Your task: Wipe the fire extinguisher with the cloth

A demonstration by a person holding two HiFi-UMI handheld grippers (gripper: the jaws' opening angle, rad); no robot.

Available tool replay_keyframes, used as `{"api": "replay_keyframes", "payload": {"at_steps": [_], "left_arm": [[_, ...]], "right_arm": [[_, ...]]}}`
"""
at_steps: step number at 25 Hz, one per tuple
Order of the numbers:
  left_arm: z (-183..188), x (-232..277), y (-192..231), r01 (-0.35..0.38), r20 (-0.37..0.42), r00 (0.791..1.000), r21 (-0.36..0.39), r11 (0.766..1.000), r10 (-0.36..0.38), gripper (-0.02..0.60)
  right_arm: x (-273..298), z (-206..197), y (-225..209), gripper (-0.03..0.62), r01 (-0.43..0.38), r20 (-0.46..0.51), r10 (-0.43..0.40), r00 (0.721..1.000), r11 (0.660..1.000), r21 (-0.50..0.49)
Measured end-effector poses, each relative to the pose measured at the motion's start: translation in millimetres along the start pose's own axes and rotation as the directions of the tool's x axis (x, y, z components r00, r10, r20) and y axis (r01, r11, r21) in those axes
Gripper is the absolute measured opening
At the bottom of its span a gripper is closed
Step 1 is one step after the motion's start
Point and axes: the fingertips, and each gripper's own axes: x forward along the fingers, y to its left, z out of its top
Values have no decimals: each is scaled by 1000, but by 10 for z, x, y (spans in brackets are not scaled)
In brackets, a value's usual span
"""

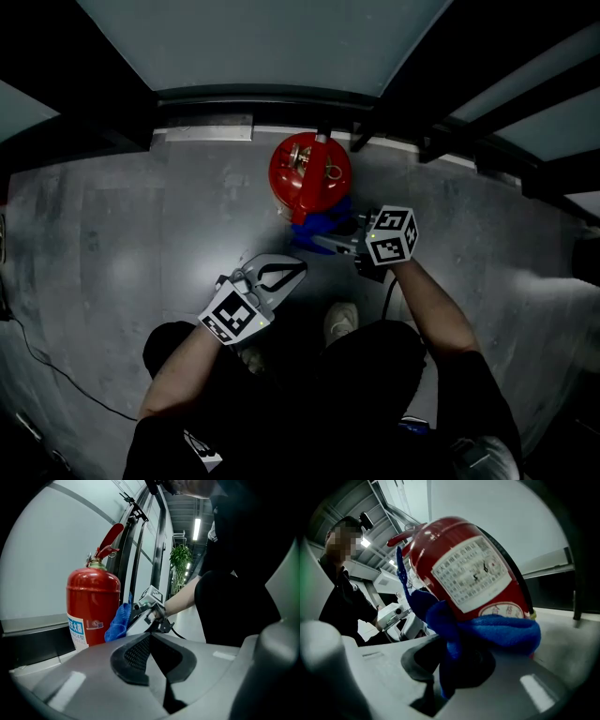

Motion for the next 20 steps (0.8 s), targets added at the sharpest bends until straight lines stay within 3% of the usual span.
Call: {"api": "replay_keyframes", "payload": {"at_steps": [12,17,20], "left_arm": [[-197,-220,32,-46,-37,998,-43,998,45,8],[-280,-266,18,-51,-54,997,-51,997,48,7],[-317,-337,21,-73,-66,995,-71,995,68,7]], "right_arm": [[314,-577,-555,63,80,-81,-71,994,991,109],[358,-608,-601,63,50,-53,-42,998,985,167],[375,-697,-590,63,44,-84,-29,996,982,183]]}}
